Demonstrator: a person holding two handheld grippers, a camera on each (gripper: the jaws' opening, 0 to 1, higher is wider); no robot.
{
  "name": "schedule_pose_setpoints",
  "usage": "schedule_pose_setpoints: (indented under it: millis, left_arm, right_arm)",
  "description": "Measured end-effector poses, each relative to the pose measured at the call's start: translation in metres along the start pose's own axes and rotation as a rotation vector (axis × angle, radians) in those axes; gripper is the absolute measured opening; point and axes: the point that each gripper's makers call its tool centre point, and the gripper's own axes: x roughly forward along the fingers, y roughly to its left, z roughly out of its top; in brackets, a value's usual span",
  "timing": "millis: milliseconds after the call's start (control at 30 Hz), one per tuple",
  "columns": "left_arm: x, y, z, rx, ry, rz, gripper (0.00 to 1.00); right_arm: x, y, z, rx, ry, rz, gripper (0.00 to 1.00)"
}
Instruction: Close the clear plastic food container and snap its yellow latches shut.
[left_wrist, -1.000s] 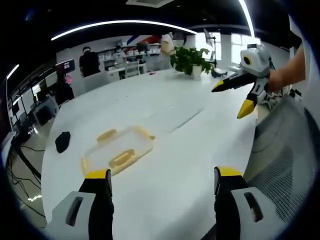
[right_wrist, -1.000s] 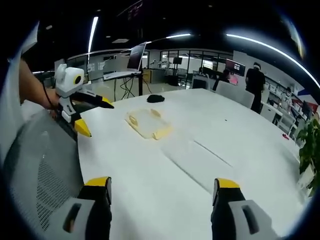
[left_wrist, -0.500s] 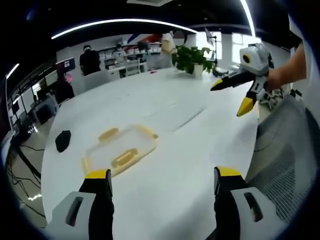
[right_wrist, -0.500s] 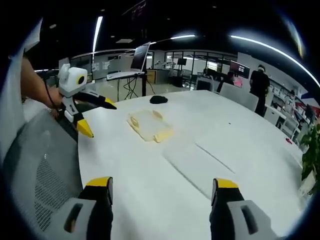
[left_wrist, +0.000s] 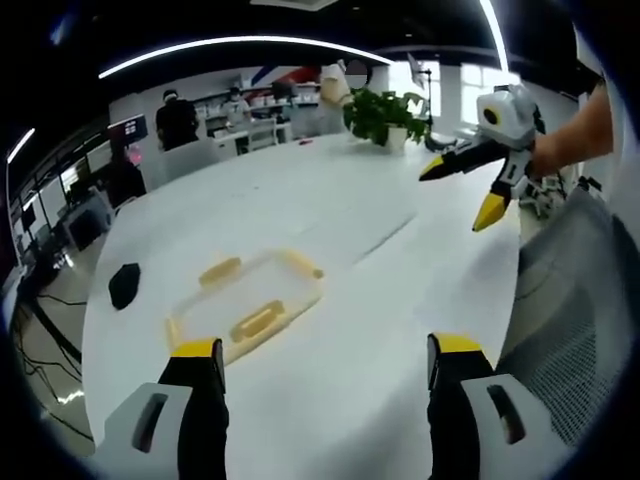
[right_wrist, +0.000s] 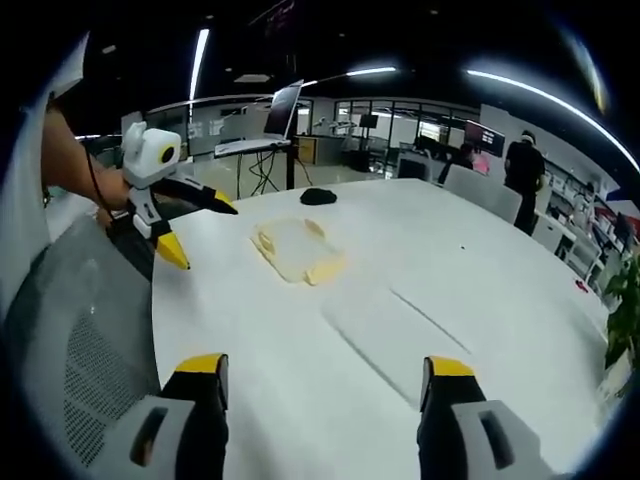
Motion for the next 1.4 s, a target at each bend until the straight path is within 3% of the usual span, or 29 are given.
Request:
schedule_pose_setpoints:
  millis: [567, 1400]
  left_arm:
    - [0.008, 0.011, -0.004, 0.023, 0.016, -0.022, 0.8]
    - [0.017, 0.043, -0.01, 0.083, 0.05, -0.036, 0.78]
  right_arm:
    - [0.018, -0.006, 0.009, -0.031, 0.008, 0.033, 0.74]
    - [0.051, -0.01, 0.03, -0.108, 0.016, 0.094, 0.73]
